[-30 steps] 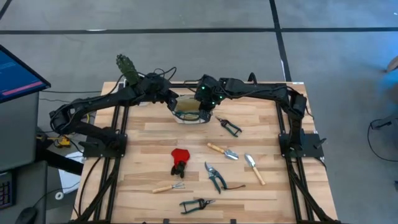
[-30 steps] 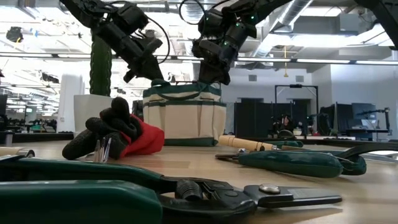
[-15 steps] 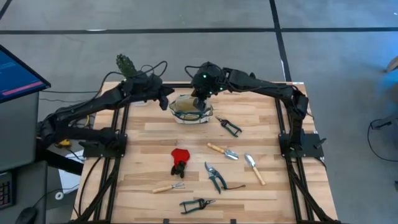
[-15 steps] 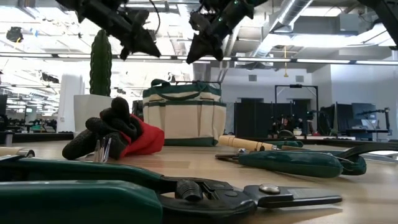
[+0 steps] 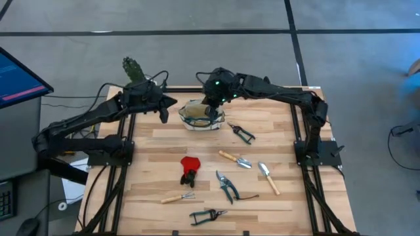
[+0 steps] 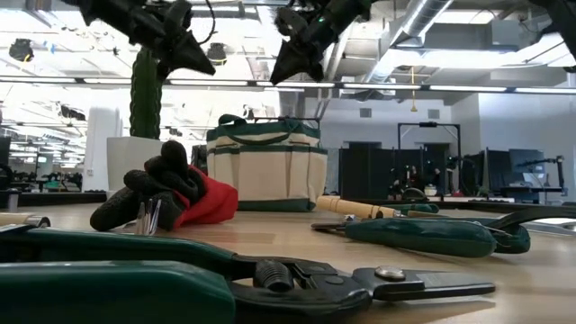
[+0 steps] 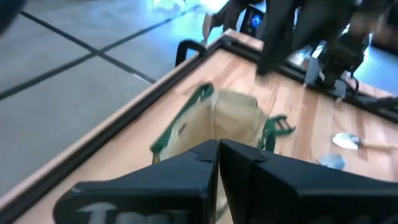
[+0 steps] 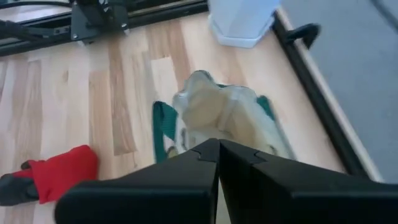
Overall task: Pick & Place Garden tools in Gardening bag
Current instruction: Put the left trowel into the gardening bag
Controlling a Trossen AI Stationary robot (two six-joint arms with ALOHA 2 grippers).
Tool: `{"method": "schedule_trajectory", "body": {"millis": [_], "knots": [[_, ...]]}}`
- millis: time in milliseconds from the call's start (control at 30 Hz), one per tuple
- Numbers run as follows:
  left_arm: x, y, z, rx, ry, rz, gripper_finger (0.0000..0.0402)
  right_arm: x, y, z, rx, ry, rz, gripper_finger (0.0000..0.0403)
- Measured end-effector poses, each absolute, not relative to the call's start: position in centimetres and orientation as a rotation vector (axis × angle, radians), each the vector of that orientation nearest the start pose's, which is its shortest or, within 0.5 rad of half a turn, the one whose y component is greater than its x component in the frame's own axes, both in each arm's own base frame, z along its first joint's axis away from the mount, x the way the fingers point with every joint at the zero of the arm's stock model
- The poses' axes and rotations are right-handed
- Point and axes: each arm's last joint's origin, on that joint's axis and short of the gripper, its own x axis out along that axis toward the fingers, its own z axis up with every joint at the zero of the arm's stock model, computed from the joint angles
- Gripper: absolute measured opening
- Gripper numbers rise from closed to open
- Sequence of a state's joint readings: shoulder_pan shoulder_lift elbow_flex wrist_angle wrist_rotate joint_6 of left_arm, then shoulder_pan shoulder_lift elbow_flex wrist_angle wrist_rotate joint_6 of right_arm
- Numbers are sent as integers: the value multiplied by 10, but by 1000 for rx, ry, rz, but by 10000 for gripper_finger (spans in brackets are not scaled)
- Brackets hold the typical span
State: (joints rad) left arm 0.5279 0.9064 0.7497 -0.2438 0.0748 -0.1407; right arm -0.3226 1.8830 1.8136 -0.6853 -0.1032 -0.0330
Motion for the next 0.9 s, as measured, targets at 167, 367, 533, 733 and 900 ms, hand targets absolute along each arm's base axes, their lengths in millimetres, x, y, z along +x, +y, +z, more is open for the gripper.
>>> {"method": "schedule_trajectory", "body": {"millis": [167, 367, 533, 733, 900], "knots": [[166, 86, 281, -277, 360, 443, 2, 372, -132, 352, 121, 667, -225, 0], [165, 76, 285, -254, 320, 394, 2, 330, -124, 365, 149, 591, -258, 0], [166, 71, 290, -237, 283, 363, 2, 300, -113, 359, 200, 535, -279, 0], [167, 66, 291, -230, 276, 332, 2, 268, -98, 340, 270, 457, -358, 0], [170, 59, 292, -223, 272, 293, 2, 251, -82, 326, 312, 416, -352, 0]]}}
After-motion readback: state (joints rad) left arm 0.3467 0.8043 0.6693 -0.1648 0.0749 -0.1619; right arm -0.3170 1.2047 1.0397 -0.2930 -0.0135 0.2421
